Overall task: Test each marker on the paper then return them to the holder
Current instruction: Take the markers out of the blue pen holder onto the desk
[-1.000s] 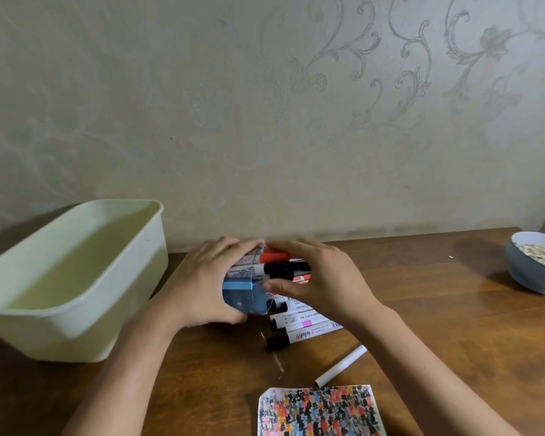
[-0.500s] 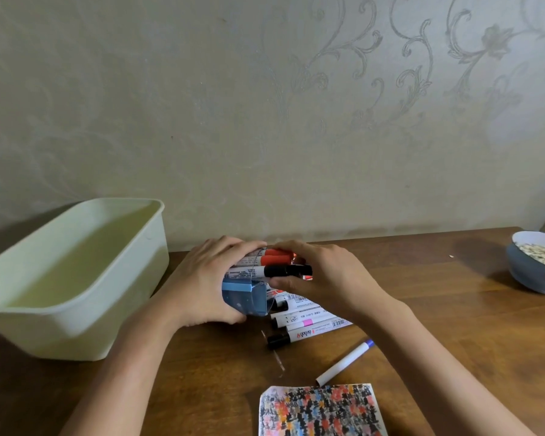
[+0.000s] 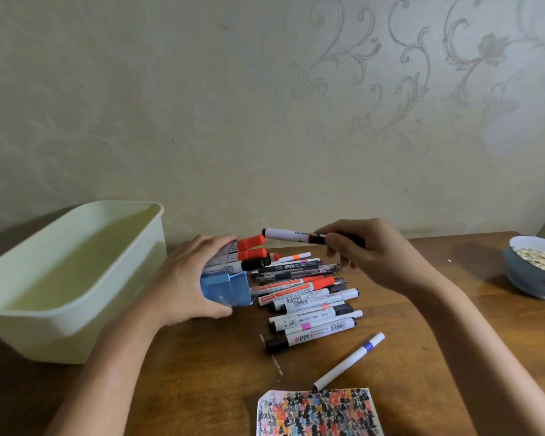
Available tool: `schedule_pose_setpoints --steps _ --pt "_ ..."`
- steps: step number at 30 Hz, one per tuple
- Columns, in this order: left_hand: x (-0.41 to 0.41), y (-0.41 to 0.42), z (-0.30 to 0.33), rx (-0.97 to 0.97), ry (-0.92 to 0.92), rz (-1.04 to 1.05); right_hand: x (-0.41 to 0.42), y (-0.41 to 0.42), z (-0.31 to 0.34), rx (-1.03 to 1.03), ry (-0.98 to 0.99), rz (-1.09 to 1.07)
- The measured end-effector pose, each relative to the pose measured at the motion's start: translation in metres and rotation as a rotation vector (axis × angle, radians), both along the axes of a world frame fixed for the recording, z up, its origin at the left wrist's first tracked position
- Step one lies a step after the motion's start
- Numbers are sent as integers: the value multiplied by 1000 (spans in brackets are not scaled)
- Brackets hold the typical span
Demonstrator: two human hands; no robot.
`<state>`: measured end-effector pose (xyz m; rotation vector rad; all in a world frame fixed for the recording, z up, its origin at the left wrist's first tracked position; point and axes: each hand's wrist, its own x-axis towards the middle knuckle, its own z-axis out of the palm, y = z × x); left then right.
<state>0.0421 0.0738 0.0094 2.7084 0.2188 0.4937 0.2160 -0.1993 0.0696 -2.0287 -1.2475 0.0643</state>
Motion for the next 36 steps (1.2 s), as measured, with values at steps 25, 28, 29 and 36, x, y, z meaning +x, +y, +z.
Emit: schedule_pose_setpoints --steps 25,28,29,36 --pt "1 7 -4 -96 -50 12 26 24 -90 -138 -105 -220" --pt "1 6 -3 -79 -46 5 25 25 -92 -144 -116 -221" --pt "1 5 -3 -74 -44 -1 25 25 -93 -144 -121 -221" --pt "0 5 -1 -46 -36 -27 24 26 -93 -160 -119 -212"
